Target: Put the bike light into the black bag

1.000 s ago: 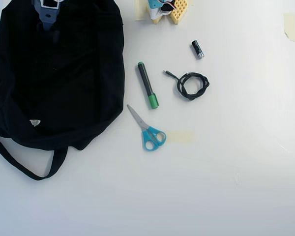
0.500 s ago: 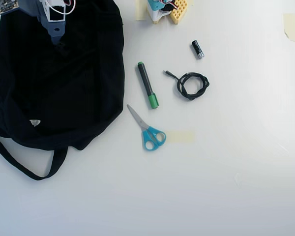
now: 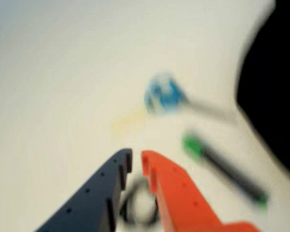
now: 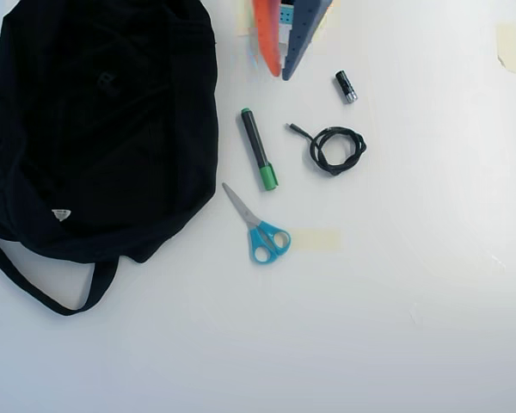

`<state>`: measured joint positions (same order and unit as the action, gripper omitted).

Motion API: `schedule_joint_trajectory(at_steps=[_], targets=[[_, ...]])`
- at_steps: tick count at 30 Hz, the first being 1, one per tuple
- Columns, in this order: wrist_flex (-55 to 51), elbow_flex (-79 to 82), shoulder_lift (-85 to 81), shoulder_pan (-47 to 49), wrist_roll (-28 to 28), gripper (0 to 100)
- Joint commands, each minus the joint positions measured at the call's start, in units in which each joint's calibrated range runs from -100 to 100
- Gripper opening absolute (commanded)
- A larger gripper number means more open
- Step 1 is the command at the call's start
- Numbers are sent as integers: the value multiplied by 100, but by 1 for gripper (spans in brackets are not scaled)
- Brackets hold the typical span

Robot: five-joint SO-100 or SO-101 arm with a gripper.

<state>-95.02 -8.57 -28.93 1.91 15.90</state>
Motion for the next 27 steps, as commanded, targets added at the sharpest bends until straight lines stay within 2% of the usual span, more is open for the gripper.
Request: schedule_joint_trajectory(at_steps=[1, 4, 8, 12, 14, 27], targets=[[-446, 426, -567, 692, 73, 2], [-343, 1333, -1314, 1080, 41, 2], [363, 2690, -2534, 1395, -11, 2], [1190, 4343, -3679, 1395, -1076, 2], [1380, 5089, -4202, 1387, -1396, 2], [1440, 8215, -6957, 1387, -1453, 2]])
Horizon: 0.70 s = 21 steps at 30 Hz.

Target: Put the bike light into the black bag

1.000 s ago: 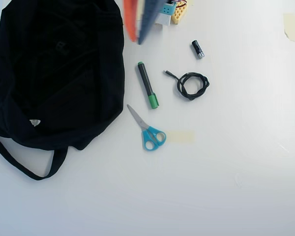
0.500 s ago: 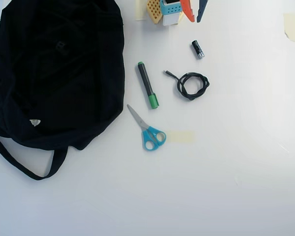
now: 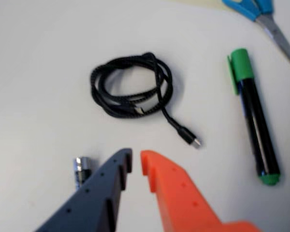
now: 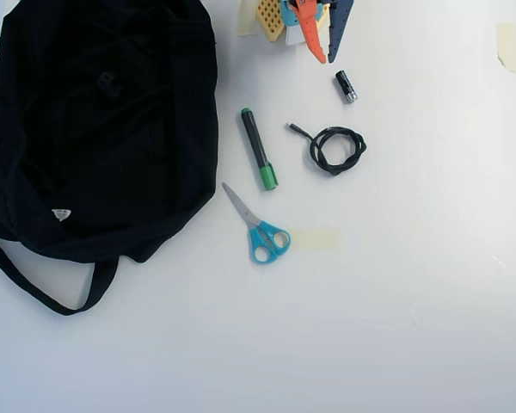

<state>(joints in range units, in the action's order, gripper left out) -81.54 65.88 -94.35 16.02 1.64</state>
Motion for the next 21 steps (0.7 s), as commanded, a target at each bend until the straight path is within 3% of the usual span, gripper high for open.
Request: schedule_joint_trajectory(at_steps=[1, 4, 9, 16, 21], targets=[[92, 1022, -490, -31, -27, 2], [212, 1525, -498, -173, -74, 2], [359, 2181, -515, -697, -657, 2], [608, 2334, -515, -570, -672, 2], [884, 3349, -515, -607, -646, 2]])
